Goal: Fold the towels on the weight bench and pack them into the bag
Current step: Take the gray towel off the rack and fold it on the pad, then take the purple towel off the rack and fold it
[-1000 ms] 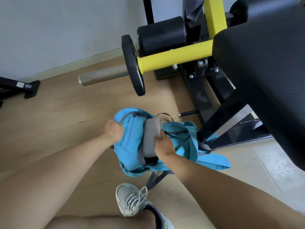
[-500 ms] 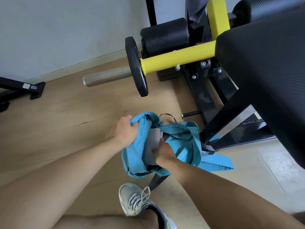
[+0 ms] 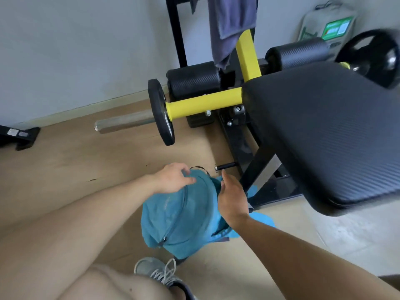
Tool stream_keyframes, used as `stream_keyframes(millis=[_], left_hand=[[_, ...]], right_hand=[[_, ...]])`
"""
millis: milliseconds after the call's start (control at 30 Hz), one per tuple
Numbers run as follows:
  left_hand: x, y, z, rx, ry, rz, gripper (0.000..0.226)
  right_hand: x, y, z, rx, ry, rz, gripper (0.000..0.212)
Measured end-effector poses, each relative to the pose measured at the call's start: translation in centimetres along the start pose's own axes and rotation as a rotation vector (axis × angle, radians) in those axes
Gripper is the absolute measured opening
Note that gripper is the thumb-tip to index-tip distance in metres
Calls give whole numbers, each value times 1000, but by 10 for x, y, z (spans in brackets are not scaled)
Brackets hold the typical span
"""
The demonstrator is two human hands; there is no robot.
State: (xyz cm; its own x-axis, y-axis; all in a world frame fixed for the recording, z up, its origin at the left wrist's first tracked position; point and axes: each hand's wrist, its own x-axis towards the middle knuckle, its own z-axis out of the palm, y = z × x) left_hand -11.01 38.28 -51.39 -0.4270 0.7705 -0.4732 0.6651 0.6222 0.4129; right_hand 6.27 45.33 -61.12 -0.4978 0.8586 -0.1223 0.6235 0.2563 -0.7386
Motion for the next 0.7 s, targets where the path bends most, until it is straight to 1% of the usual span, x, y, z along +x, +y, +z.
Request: stream_keyframes(millis=[100,167,233,300,367,500,533,633,700], left_hand=[[-8,30,-19,-153,167,59,21],[-13,53,-33,-201,303,101,10],[-19,75,-47,-227,388,143,5],[-28,96,-60,-244,407,184,7],[-37,112,-71,-337,435,217,12],[-50,132,-86,-728,574,252,18],[-51,135,-87,-786,595,269,20],[-53,137,-84,-807,606,342,31],[-51,138,-85,-813,583,360,34]], right_hand=[[-5,-26,-27,72,75,-102,46],[-9,-49,-43,146,101,-174,46],[-14,-73,-59,220,108,-258,48],[-19,-93,-76,254,134,-341,50],[-21,-107,-89,309,168,-358,51],[-14,-141,-126,385,229,-381,49],[-7,-152,-137,396,244,-394,49],[28,-182,-167,378,304,-398,47],[57,-201,-184,361,327,-347,50]])
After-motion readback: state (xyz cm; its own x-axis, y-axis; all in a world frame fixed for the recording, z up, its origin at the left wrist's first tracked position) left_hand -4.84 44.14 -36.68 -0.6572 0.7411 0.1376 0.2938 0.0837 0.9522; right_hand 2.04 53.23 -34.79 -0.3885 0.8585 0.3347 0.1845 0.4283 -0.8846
